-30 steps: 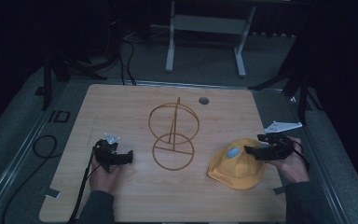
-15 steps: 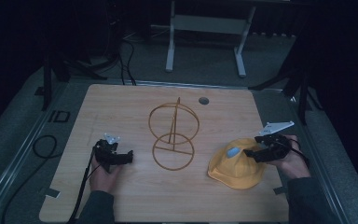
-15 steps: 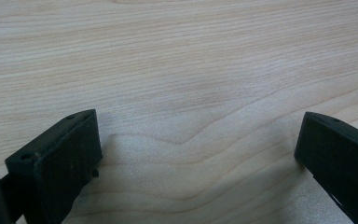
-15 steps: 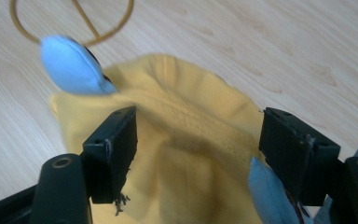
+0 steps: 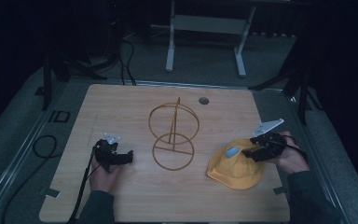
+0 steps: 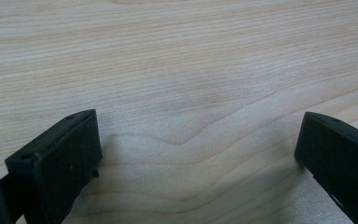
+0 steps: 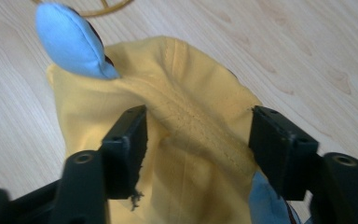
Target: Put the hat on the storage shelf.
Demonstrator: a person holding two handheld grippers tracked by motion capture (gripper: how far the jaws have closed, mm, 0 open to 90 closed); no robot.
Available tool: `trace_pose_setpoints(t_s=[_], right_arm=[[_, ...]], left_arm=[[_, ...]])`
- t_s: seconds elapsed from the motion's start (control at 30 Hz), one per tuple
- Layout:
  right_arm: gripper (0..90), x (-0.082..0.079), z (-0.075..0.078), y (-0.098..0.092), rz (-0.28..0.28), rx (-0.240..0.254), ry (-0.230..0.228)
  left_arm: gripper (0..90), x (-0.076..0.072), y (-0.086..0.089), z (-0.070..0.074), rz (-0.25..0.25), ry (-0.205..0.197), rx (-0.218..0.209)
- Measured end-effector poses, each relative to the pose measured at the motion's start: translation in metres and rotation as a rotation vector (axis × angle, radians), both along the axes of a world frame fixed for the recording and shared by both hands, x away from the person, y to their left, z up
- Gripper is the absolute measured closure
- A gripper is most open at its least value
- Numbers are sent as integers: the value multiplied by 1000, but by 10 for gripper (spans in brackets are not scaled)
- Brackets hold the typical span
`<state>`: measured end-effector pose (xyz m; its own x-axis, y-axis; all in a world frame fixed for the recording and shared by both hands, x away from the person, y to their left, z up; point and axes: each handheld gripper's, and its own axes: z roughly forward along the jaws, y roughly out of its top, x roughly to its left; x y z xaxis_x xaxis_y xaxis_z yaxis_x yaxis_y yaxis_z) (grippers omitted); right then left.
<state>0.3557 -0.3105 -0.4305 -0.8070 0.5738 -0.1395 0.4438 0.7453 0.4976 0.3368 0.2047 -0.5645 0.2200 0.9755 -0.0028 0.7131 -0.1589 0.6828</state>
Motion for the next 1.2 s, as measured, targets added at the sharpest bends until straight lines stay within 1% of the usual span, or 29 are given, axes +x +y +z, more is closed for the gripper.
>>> trace_pose_setpoints(t_s=[0.03, 0.1, 0.23, 0.33, 0.43, 0.53, 0.57, 0.67, 0.73, 0.8, 0.9, 1.03, 1.2], right_arm=[[399, 0, 0, 0, 0, 0, 0], [402, 2, 0, 2, 6, -28, 4], [426, 5, 4, 9, 33, -83, 21], [464, 7, 7, 14, 75, -143, 36], [507, 8, 9, 19, 103, -191, 49], [557, 11, 11, 24, 122, -219, 74], [588, 12, 12, 25, 130, -227, 84], [727, 15, 14, 28, 149, -251, 115], [802, 15, 15, 31, 163, -278, 116], [825, 15, 16, 33, 161, -302, 117], [836, 15, 18, 34, 162, -317, 112], [843, 15, 22, 34, 163, -322, 113], [844, 14, 29, 34, 165, -321, 101]], left_arm=[[4, 0, 0, 0, 0, 0, 0], [4, 0, 0, 0, 0, 0, 0], [4, 0, 0, 0, 0, 0, 0], [4, 0, 0, 0, 0, 0, 0], [4, 0, 0, 0, 0, 0, 0], [4, 0, 0, 0, 0, 0, 0], [4, 0, 0, 0, 0, 0, 0], [4, 0, 0, 0, -1, 0, -1], [4, 0, 0, 0, -1, 0, -2], [4, 0, 0, 0, -1, 0, -1], [4, 0, 0, 0, -2, 0, -1], [4, 0, 0, 0, -2, 0, -1], [4, 0, 0, 0, -2, 0, -1]])
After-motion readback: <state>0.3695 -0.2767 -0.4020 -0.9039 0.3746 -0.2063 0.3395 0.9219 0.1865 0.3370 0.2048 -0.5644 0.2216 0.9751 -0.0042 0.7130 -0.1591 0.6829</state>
